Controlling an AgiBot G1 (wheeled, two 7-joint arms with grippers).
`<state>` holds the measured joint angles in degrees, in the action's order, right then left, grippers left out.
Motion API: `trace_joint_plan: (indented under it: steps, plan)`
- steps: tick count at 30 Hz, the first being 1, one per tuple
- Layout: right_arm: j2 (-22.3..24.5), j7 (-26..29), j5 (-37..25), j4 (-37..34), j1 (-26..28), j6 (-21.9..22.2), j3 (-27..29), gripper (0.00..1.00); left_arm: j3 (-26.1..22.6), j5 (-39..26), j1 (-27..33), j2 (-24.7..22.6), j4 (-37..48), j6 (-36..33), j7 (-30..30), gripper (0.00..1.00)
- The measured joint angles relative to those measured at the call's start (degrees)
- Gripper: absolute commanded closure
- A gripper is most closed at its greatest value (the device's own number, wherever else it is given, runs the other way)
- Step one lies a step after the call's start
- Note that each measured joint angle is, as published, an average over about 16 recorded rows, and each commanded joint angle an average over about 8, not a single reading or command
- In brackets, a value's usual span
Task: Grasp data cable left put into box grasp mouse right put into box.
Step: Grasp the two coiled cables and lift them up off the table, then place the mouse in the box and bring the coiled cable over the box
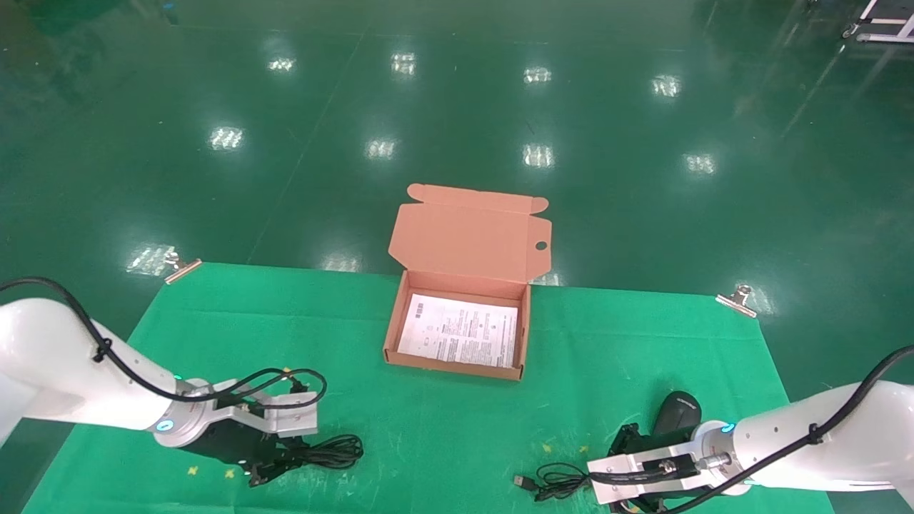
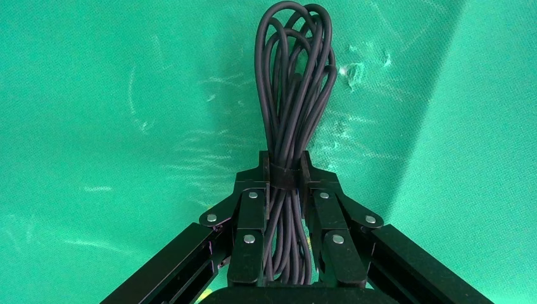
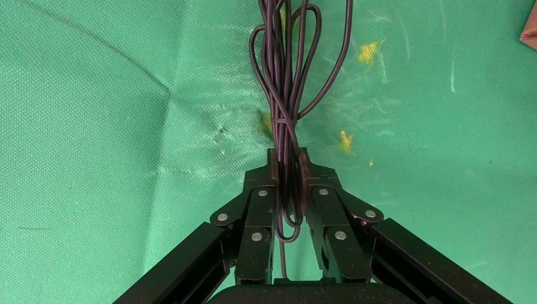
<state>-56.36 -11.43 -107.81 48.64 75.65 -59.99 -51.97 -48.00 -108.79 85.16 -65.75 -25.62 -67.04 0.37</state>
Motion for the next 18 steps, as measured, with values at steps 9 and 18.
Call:
trace_joint_plan:
  steps: [9, 18]
  plan:
    - [3.8, 3.5, 1.5, 4.4, 3.1, 0.3, 2.8, 1.00, 1.0, 1.0, 2.3, 3.0, -3.7, -1.3, 1.1, 1.00]
    - [7.1, 8.9, 2.3, 12.6, 10.6, 2.6, 7.5, 1.00, 3.8, 2.5, 6.7, 7.5, -13.7, -0.5, -0.3, 1.00]
